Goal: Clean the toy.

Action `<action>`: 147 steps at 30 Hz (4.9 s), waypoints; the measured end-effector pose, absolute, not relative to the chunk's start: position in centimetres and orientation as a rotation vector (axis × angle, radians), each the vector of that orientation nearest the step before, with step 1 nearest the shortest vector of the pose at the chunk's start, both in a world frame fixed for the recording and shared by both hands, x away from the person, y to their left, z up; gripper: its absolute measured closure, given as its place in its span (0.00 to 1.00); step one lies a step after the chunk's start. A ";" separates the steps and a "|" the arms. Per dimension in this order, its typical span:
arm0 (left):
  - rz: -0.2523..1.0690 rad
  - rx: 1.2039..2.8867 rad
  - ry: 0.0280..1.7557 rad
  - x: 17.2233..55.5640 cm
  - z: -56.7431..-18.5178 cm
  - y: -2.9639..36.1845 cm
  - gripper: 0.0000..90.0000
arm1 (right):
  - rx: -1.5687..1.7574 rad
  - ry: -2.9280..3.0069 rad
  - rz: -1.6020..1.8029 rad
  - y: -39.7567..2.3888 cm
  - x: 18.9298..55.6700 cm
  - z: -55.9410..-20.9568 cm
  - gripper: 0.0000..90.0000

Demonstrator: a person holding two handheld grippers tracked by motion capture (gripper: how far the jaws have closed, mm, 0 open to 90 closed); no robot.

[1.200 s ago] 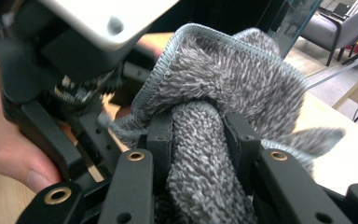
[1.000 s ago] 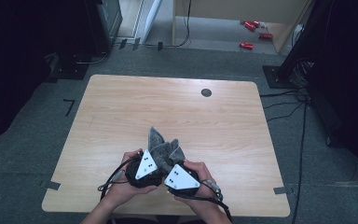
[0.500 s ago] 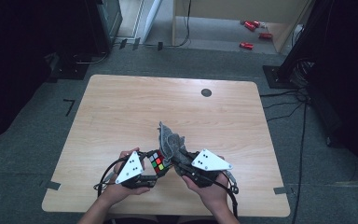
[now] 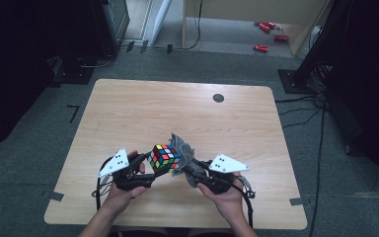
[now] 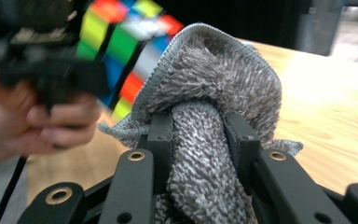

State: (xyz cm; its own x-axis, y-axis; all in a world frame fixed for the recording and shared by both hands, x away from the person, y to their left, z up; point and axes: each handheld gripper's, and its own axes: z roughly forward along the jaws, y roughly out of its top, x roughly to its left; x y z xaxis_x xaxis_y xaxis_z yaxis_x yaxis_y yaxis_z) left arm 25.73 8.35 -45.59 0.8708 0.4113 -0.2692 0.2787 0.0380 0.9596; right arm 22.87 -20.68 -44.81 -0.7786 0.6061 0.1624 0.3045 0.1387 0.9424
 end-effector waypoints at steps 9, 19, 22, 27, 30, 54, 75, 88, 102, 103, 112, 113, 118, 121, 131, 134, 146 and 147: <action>0.073 1.556 0.590 26.1 -45.7 8.7 0.38 | 0.760 2.236 1.580 -18.7 22.3 -45.6 0.77; 0.075 1.547 0.609 26.2 -45.6 8.9 0.38 | 0.658 2.294 1.524 -17.3 21.7 -46.3 0.77; 0.084 1.553 0.612 26.2 -45.5 8.9 0.38 | 0.670 2.260 1.505 -17.8 21.7 -45.8 0.77; 0.083 1.565 0.619 26.2 -45.6 8.7 0.38 | 0.755 2.165 1.507 -18.3 21.6 -45.1 0.77; 0.089 1.541 0.632 26.2 -45.4 8.9 0.38 | 0.727 2.234 1.495 -17.2 21.4 -45.9 0.77; 0.120 1.462 0.685 25.4 -45.8 7.6 0.38 | 1.360 2.027 1.940 -17.1 21.6 -48.0 0.75; 0.158 1.496 0.671 25.0 -45.8 7.1 0.38 | 1.366 2.079 1.993 -15.7 20.9 -47.5 0.74; 0.161 1.486 0.689 25.1 -45.8 7.3 0.38 | 1.441 2.109 1.981 -16.2 21.4 -48.0 0.73; 0.144 1.479 0.688 25.2 -45.6 7.4 0.38 | 1.442 1.740 2.050 -21.6 22.5 -46.0 0.73; 0.138 1.480 0.685 25.1 -45.6 7.3 0.38 | 1.425 1.773 2.059 -21.3 22.5 -46.2 0.74; 0.115 1.429 0.729 25.9 -45.5 8.9 0.38 | 1.221 2.090 1.984 -19.7 23.0 -46.4 0.75; 0.109 1.432 0.727 25.9 -45.5 8.8 0.38 | 1.209 2.041 2.003 -20.2 23.0 -45.9 0.75; 0.081 1.449 0.717 26.0 -45.7 8.5 0.38 | 1.122 1.918 2.054 -21.9 22.9 -44.1 0.74; 0.075 1.448 0.716 26.0 -45.7 8.4 0.38 | 1.068 2.024 2.040 -21.3 23.1 -44.5 0.73; 0.089 1.437 0.740 26.3 -45.7 9.1 0.38 | 1.060 2.208 1.660 -20.2 23.9 -46.7 0.71; 0.106 1.458 0.746 26.3 -45.7 9.1 0.38 | 1.182 2.122 1.526 -21.8 24.5 -47.3 0.70; 0.157 1.591 0.816 26.7 -46.4 8.2 0.38 | 1.281 2.028 1.273 -24.8 25.9 -49.3 0.67; 0.162 1.602 0.819 26.8 -46.5 8.2 0.38 | 1.285 2.028 1.274 -24.9 26.0 -49.4 0.66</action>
